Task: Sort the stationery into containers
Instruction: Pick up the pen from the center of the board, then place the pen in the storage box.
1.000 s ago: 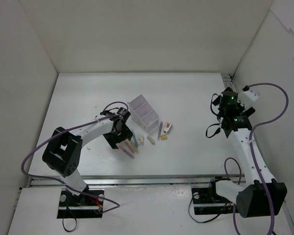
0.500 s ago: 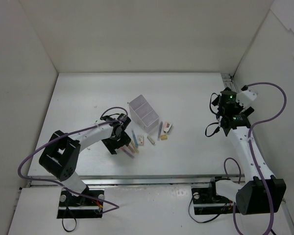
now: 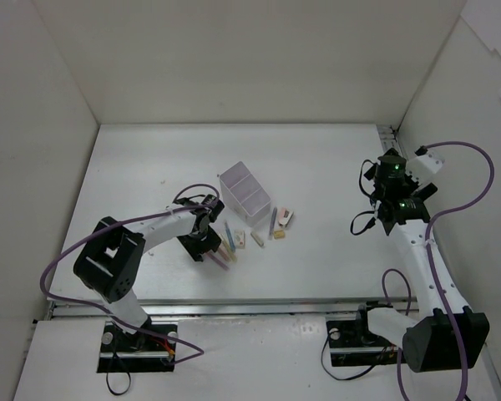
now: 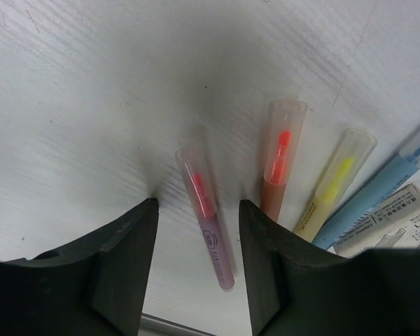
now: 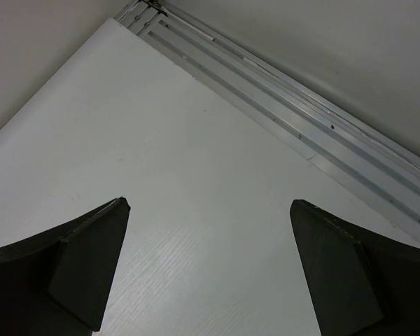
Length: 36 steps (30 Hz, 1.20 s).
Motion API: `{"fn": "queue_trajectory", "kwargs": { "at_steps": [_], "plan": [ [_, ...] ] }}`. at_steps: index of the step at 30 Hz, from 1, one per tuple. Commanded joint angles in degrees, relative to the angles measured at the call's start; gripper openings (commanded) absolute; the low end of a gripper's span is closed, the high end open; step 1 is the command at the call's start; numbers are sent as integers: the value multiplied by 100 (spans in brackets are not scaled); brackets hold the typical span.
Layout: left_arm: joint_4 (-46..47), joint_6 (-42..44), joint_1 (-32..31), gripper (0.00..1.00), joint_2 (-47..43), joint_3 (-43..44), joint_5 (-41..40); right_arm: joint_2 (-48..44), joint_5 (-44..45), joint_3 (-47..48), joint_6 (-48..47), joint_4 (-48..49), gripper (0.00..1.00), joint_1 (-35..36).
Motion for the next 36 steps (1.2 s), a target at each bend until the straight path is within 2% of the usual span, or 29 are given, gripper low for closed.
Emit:
{"fn": "queue_trajectory", "kwargs": {
  "at_steps": [1, 2, 3, 13, 18, 28, 30, 32, 33, 35, 36],
  "plan": [
    [28, -183, 47, 42, 97, -23, 58, -119, 263, 68, 24, 217, 98, -13],
    [-16, -174, 47, 40, 124, -5, 76, -119, 263, 68, 24, 217, 98, -4],
    [-25, -174, 47, 32, 151, 4, 93, -154, 272, 68, 24, 208, 98, -22],
    [-156, -227, 47, 0, -86, -146, -29, -216, 316, 7, 32, 217, 98, -13],
    [-428, -139, -85, 0, -323, 12, -459, -242, 237, 7, 15, 208, 98, -22],
    [-1501, 283, -840, 0, -929, 838, -1786, -110, -228, 77, -178, 217, 98, -13],
    [-1266, 904, -1068, 0, -1263, 996, -2409, -31, -465, 138, -511, 304, 98, -13],
    [-608, 1545, -1131, 0, -1596, 1067, -3092, 65, -1035, 139, -940, 611, 98, -13],
    [-292, 2280, -1209, 0, -1720, 1050, -3306, 92, -1569, 34, -1108, 813, 98, 22],
    [710, 2995, -1210, 0, -2035, 980, -3842, 101, -2099, -159, -1425, 1489, 98, 48],
    [1114, 3782, -1210, 0, -2133, 953, -3966, 92, -2484, -343, -1479, 1700, 98, 66]
  ]
}}
